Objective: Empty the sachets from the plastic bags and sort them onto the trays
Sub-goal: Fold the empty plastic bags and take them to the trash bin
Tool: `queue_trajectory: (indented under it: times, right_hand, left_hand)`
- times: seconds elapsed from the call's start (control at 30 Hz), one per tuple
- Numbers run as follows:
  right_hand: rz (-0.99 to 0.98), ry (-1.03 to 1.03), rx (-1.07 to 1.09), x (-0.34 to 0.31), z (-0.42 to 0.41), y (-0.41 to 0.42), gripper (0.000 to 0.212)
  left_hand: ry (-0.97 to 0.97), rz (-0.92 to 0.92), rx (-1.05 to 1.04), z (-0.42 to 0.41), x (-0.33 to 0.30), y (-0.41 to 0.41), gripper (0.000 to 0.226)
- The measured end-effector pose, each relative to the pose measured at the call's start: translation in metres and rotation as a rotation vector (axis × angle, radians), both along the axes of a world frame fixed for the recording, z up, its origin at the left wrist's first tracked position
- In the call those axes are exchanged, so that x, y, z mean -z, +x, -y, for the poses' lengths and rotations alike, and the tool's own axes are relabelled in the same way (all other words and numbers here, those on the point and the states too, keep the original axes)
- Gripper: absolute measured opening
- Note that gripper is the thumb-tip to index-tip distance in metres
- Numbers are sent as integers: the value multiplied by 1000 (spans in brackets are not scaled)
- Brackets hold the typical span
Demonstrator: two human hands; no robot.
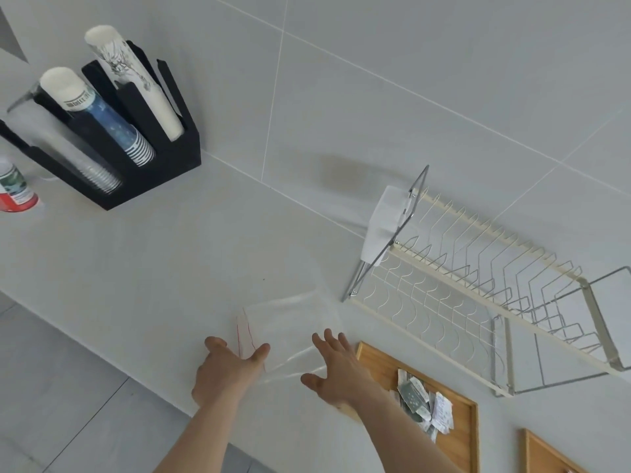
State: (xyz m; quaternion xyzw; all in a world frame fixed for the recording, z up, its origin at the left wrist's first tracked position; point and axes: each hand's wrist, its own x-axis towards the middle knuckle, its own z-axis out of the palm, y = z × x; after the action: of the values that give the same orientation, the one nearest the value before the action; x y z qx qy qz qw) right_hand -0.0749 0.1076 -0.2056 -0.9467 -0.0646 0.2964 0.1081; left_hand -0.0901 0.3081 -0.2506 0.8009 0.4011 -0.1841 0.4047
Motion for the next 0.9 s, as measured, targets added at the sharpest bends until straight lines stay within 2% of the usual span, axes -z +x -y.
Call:
queue_trajectory:
  times: [0.17,0.27,0.43,0.5,0.6,0.67,0.77,0.83,0.9]
  right_hand:
    - [-84,-76,-144,9,-7,-13,85]
    - [-57,-96,-204,14,-9,-20,82]
    - [-46,-20,-231,12,-9,-19,68]
    - [-35,84,-130,11,-8,-22,55]
    - [176,225,199,11,2,-20,29]
    - [297,218,377,11,12,-14,20]
    - [386,206,525,7,27,-6,23]
    - [387,299,650,2,34,0,31]
    - [286,457,814,-9,39,8,43]
  left_hand:
    - [-1,28,-6,6,8,2,87]
    - [8,56,-22,10,8,3,88]
    - [-51,136,-68,25,2,11,81]
    - [-116,169,-93,31,1,13,68]
    - [-185,213,-141,33,-2,13,48]
    - [-265,244,-202,30,-1,12,41]
    - [-465,308,-275,24,-4,11,39]
    - [-632,358,-291,23,-15,11,32]
    - [-793,395,-242,24,-28,11,29]
